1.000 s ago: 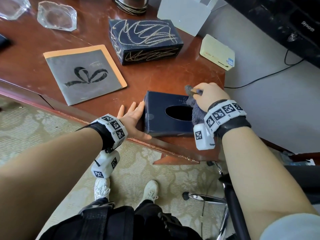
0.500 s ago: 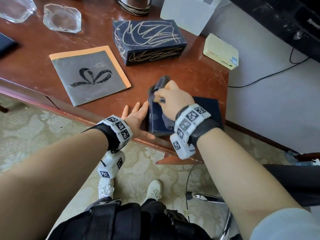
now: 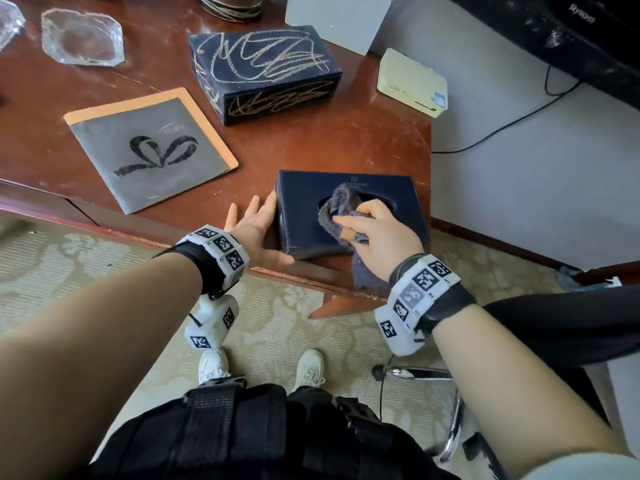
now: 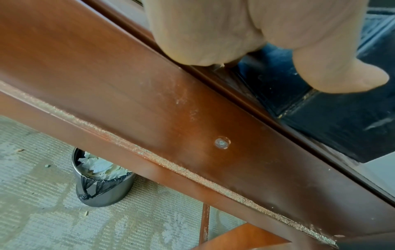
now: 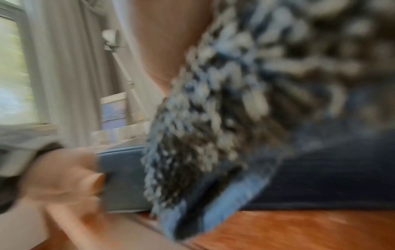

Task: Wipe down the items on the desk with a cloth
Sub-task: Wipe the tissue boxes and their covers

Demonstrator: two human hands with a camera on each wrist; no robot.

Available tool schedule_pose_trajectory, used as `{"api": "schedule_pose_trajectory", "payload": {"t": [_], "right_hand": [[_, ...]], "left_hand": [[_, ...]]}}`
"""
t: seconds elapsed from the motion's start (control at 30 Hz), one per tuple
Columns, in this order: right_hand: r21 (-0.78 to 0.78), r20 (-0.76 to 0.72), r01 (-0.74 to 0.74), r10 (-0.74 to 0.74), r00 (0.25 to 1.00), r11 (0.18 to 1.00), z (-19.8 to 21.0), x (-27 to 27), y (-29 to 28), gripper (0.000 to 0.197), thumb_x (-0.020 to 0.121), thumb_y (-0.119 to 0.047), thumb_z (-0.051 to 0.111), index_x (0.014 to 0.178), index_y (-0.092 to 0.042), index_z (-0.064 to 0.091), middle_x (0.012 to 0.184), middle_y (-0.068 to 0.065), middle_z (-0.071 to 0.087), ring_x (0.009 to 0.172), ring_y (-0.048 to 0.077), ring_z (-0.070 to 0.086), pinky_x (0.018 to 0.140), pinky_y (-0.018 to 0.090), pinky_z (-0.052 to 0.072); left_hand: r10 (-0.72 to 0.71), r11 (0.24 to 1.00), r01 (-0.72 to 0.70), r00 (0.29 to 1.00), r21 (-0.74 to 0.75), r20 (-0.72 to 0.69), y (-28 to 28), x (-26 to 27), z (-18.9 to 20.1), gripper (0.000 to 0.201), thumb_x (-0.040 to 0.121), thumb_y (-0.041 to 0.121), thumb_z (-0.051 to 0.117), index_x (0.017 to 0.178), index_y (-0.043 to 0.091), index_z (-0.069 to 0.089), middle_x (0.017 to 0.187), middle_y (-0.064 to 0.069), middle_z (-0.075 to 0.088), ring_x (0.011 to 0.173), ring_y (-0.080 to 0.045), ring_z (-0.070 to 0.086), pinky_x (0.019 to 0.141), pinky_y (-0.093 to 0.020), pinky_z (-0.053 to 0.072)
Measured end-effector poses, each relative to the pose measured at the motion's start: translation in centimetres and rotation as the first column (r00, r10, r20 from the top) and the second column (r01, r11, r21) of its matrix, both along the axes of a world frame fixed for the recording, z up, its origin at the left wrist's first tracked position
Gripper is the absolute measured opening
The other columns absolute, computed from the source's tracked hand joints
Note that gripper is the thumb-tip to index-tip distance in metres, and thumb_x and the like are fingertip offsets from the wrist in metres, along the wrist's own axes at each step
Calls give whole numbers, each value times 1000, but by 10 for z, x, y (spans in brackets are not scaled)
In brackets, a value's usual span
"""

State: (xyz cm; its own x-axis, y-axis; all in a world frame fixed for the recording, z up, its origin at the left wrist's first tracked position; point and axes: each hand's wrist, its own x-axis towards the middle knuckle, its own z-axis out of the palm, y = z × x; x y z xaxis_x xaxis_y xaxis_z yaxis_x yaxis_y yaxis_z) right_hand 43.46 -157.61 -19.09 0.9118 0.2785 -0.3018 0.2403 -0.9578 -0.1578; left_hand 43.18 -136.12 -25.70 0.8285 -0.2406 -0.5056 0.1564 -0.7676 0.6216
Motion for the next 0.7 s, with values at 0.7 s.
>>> {"api": "schedule_pose_trajectory", "payload": {"t": [0.7], "right_hand": [[151,123,525,-543,831,838,-20,64,-90,35,96,-17,48,130,-21,47,132,6,31,79,26,48,74,28,38]], "left_hand": [[-64,988,71,997,135,-53,-27,39,20,113,79,50,64,147,11,-17,157,-11,-3,144,-20,-13,116,-39,-8]]}}
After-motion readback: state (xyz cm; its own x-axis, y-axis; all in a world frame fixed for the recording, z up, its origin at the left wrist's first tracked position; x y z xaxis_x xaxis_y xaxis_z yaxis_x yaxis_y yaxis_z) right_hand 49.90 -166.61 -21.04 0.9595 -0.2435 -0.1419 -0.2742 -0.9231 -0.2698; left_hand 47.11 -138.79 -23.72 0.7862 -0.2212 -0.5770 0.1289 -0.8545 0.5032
